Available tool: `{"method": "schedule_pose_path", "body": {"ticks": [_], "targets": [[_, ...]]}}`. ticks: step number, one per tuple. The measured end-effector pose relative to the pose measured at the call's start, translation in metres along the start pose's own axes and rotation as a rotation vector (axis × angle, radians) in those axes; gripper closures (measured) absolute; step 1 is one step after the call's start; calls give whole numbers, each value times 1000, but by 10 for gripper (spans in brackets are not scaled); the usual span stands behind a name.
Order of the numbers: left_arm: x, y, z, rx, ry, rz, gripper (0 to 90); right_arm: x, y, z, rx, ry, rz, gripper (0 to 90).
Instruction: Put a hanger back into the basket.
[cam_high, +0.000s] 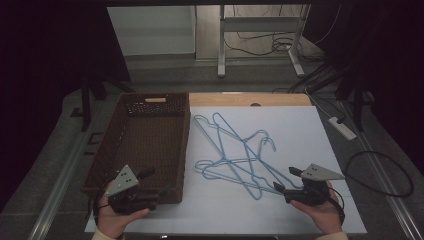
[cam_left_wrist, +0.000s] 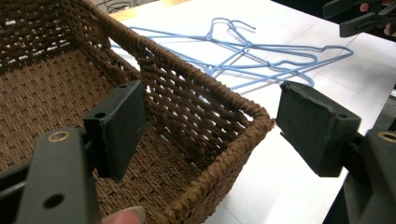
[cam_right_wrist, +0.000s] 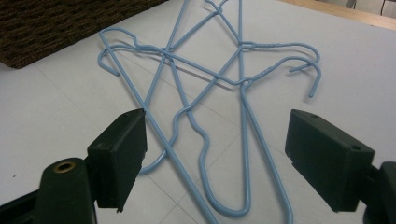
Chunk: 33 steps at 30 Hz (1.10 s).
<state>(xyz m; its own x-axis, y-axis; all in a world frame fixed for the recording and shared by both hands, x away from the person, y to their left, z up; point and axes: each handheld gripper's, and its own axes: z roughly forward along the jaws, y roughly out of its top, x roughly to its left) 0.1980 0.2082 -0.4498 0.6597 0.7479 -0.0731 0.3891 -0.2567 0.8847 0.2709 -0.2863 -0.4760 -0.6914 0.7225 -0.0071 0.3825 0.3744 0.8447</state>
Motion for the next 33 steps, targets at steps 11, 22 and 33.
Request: {"method": "schedule_pose_path", "body": {"ticks": [11,22,33], "targets": [[-2,4,1,11,-12,22,242,0,1,-1,1,6,-17,230],[6,1,5,19,-17,-9,244,3,3,-1,13,11,-37,239],[12,6,17,29,-63,-8,243,2,1,2,76,-25,-27,252]]}}
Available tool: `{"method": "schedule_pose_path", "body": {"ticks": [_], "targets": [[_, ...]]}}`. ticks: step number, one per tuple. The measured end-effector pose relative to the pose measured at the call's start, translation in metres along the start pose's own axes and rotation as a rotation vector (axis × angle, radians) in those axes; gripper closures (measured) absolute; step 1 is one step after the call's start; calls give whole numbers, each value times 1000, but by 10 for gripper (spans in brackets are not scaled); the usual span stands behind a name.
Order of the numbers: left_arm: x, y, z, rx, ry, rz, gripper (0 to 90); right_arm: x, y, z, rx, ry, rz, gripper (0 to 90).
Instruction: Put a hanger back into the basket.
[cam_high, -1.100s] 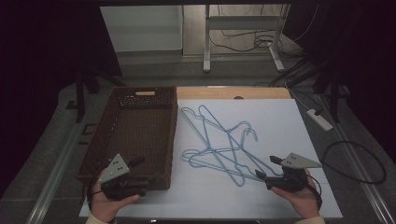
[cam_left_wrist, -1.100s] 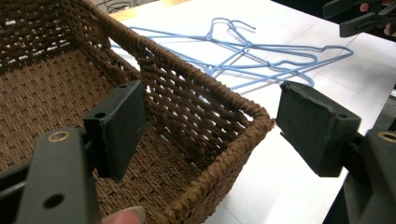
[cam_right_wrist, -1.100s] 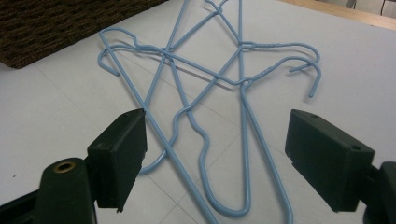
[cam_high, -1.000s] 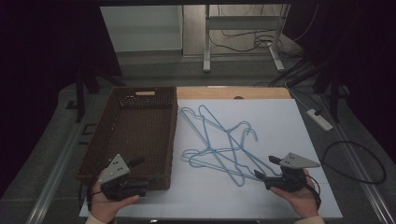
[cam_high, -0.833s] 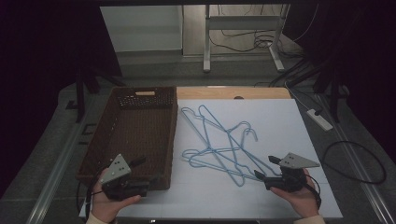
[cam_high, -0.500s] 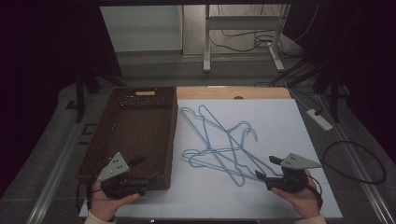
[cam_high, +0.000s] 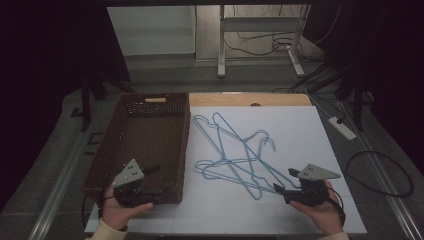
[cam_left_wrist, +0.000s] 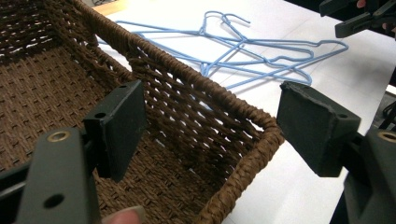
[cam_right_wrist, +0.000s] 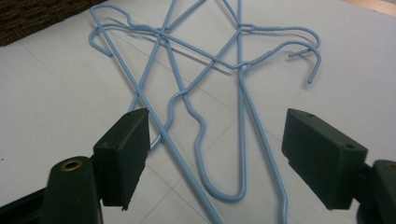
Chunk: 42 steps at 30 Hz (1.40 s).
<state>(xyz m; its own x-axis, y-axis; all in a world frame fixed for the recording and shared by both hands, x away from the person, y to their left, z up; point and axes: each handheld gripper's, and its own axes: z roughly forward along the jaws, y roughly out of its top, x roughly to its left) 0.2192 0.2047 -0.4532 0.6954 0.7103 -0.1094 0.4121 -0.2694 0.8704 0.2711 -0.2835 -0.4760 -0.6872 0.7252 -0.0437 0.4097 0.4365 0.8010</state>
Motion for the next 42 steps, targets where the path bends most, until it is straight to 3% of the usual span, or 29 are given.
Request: {"method": "schedule_pose_path", "body": {"ticks": [5,12,15,19,20,24,28,33,42], "targets": [[1,0,-2,-8,-7,1,244,3,8,-4,46,-30,-10,278],[0,-1,-5,-6,-2,1,244,-1,30,6,137,-17,-41,325],[0,-2,-5,0,7,-3,245,-7,42,21,211,-38,-74,329],[1,-1,-6,-4,4,-4,245,-17,54,39,269,-43,-80,346],[1,0,-6,-3,3,-2,244,-21,58,48,306,-46,-91,360],[3,0,-9,-16,0,-13,245,-27,61,59,344,-40,-84,381],[4,-2,-11,-16,3,-24,245,-36,64,74,423,-24,-94,422],[2,-3,-12,-16,6,-25,245,-42,66,85,464,-27,-97,439],[1,-4,-11,-11,6,-22,245,-48,64,105,557,-12,-153,510]]}}
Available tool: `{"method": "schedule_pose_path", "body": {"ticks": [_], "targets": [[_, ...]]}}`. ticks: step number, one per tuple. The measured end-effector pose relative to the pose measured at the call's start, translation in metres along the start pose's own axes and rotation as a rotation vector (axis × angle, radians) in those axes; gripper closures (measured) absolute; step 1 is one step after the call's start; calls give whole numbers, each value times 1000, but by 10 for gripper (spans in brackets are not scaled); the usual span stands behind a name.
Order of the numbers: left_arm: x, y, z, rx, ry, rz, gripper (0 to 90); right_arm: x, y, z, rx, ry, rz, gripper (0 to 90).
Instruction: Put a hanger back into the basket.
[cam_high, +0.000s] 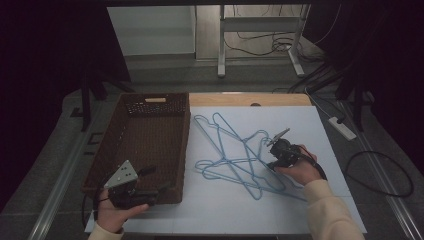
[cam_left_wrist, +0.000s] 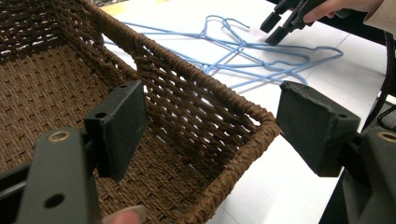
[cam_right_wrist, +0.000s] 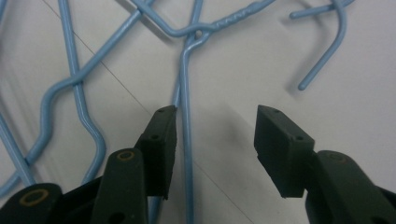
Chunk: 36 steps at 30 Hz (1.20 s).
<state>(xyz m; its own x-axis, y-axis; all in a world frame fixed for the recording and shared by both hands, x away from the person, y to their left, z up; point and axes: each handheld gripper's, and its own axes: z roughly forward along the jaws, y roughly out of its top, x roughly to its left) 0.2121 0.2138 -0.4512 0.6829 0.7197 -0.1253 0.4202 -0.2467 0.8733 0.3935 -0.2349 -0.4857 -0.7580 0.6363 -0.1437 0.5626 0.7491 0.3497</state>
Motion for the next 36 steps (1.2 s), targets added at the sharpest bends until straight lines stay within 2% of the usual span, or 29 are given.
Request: {"method": "schedule_pose_path", "body": {"ticks": [5,7,11,15,17,19,21,23,30,31,34,36], "targets": [[2,-1,1,3,2,-4,245,-2,0,5,38,41,-20,573],[2,-1,1,2,2,-4,245,-1,1,6,49,44,-28,581],[2,-1,0,-1,3,-5,245,0,6,8,87,48,-55,669],[1,0,0,0,2,-2,245,1,12,9,127,53,-76,687],[1,0,0,0,0,-1,245,1,13,10,131,56,-78,694],[0,0,0,1,-1,2,245,0,14,10,143,89,-62,773],[0,0,0,2,-2,2,245,-1,14,10,145,99,-61,790],[0,0,0,3,-1,1,245,0,14,10,150,112,-53,857],[0,0,1,4,1,2,245,9,14,9,146,63,-93,878],[0,0,0,3,2,2,245,11,12,7,133,45,-105,879],[0,0,0,3,3,3,246,13,11,4,115,37,-112,879],[0,1,-1,1,4,3,245,17,9,-3,84,17,-120,880]]}}
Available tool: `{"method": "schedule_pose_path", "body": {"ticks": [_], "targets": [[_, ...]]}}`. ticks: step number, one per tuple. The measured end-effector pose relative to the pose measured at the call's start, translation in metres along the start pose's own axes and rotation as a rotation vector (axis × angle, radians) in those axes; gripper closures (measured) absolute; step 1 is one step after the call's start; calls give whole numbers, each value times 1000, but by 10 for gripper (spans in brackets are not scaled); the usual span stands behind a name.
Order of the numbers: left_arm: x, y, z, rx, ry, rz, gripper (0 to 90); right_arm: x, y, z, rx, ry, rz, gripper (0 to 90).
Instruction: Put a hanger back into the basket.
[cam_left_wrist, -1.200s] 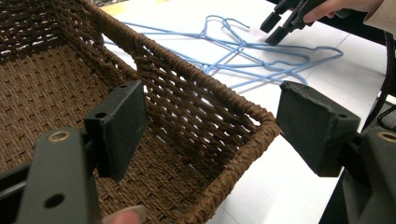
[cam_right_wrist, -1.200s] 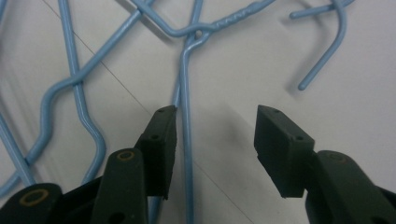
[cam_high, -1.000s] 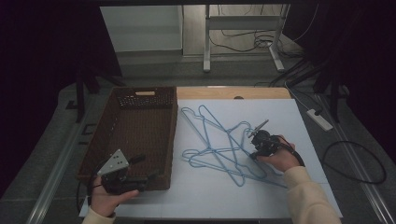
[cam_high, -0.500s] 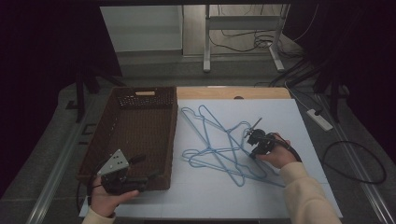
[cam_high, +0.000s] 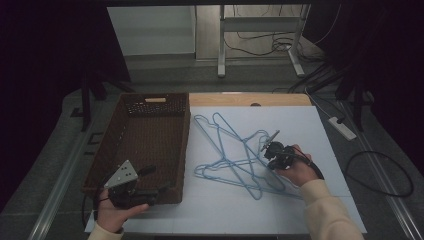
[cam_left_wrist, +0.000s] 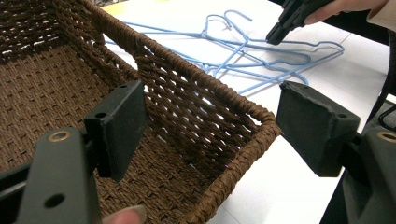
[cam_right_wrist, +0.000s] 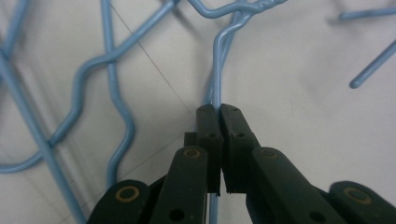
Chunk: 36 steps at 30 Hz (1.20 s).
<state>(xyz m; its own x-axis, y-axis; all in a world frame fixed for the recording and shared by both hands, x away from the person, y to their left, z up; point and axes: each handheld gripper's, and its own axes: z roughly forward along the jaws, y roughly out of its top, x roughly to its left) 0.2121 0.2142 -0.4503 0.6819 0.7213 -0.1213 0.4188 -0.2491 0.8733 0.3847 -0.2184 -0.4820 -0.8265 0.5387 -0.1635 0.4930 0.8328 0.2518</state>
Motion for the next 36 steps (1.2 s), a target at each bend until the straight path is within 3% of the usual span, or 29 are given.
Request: {"method": "schedule_pose_path", "body": {"ticks": [3,9,24,29,36], "targets": [[-1,1,-1,-5,3,1,246,6,-5,-13,-64,-21,-20,881],[-6,5,-2,-1,1,16,247,18,-16,-24,-137,-17,-44,881],[-15,16,2,18,-14,28,251,42,-33,-35,-248,-15,-135,881],[-18,20,8,37,-26,39,251,50,-35,-36,-256,-16,-174,881],[-26,24,19,67,-50,56,252,52,-38,-39,-282,-22,-189,881]]}}
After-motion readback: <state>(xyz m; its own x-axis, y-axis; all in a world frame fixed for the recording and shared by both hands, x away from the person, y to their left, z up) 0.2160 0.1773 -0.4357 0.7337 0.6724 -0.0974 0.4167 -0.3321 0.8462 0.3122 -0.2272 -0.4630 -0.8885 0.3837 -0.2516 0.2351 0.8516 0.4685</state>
